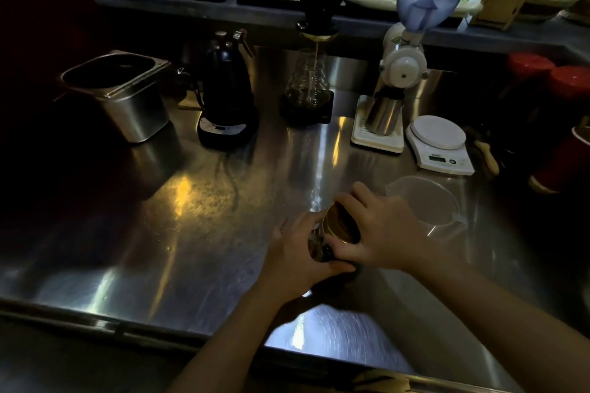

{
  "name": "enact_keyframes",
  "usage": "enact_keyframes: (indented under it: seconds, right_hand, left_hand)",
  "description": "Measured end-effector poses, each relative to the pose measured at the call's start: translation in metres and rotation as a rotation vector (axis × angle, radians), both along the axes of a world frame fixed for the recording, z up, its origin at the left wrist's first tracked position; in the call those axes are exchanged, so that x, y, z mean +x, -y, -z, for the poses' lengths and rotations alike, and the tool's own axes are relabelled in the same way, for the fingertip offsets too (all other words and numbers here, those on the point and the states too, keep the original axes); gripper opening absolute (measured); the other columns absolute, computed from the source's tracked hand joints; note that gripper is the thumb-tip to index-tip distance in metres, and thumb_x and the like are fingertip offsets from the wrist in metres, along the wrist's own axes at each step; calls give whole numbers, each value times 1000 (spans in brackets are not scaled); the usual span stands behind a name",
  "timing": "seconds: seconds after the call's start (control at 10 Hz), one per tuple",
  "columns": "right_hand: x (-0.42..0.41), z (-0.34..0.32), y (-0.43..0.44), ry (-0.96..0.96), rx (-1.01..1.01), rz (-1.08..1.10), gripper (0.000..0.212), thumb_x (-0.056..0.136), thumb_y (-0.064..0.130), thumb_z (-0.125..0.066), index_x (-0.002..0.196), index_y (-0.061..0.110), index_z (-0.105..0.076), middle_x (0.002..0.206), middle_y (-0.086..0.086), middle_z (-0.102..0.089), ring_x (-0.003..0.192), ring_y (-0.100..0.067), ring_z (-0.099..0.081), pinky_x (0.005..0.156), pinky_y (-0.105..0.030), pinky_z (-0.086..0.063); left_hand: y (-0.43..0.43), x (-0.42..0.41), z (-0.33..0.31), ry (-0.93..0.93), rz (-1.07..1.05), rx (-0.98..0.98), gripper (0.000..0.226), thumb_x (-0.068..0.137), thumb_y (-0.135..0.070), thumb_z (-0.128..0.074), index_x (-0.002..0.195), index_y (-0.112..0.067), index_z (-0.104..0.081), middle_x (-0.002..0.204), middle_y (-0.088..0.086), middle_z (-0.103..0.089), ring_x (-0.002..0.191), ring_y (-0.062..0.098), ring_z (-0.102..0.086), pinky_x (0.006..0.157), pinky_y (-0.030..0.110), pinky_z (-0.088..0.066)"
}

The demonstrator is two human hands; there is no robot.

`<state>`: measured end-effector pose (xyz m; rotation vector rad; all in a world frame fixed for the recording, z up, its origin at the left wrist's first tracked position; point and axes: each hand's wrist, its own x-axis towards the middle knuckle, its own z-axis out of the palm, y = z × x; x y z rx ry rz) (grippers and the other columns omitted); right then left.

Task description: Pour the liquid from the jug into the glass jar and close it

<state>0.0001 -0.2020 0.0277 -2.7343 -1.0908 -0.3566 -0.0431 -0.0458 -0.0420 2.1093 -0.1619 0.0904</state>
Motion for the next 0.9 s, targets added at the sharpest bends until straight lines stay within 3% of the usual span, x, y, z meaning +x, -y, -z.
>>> enact_keyframes:
  seconds: [0.1,0.2,0.4,0.5,0.6,0.7,0.8,0.9]
  right_hand:
    - [-2,4,-2,22,41,59,60,71,62,-48,91,8,-60,73,-8,-57,49,-21,-49,44,-21,-30]
    - [-6,6,-6,59,53,142,60,70,63,-44,88,9,-61,73,-8,-57,46,-19,-47,45,-20,-25]
    - [-20,9,-17,118,66,344,59,72,64,-40,87,10,-61,76,-10,-59,40,-20,-44,43,-18,-22]
    - [-24,10,-18,110,65,361,57,74,62,-41,90,11,-59,80,-11,-60,43,-22,-47,43,-21,-27]
    - [-23,8,-12,9,39,332,65,76,67,-38,109,14,-53,97,-10,-58,62,-24,-56,49,-25,-34]
    - [-14,-3,-2,-174,-8,298,70,73,71,-37,124,23,-40,109,-2,-51,83,-21,-54,60,-29,-39]
    - [-4,-20,9,-380,-28,169,62,75,66,-48,124,31,-39,107,3,-50,89,-15,-51,65,-28,-41]
    - [12,-42,25,-380,-36,121,52,78,57,-55,125,37,-42,113,12,-51,87,-7,-53,63,-23,-42]
  left_hand:
    - [5,-5,1,48,-59,57,71,59,-66,-69,120,-43,-42,102,-40,-41,98,-40,-18,103,54,-32]
    - [7,-6,2,64,-59,118,78,60,-75,-57,125,-35,-47,118,-24,-54,107,-14,-38,109,51,-25]
    - [16,-14,4,20,-78,-35,64,62,-62,-64,117,-33,-49,107,-21,-53,93,-5,-53,80,37,-51]
    - [15,-15,4,4,-30,-70,61,66,-57,-66,119,-33,-47,108,-21,-52,95,4,-57,74,26,-50]
    - [9,-11,0,-61,27,-55,65,67,-56,-70,123,-35,-45,108,-24,-49,94,3,-57,71,21,-46]
    - [-5,-1,-11,-144,155,-83,63,72,-40,-75,128,-36,-46,123,-11,-55,109,9,-57,87,31,-49]
    - [-28,8,-33,-192,189,-144,54,74,-36,-72,125,-35,-55,120,-3,-60,112,13,-56,91,34,-47]
    - [-47,28,-64,-135,184,-49,59,73,-43,-68,128,-25,-57,120,0,-60,107,11,-56,81,23,-43]
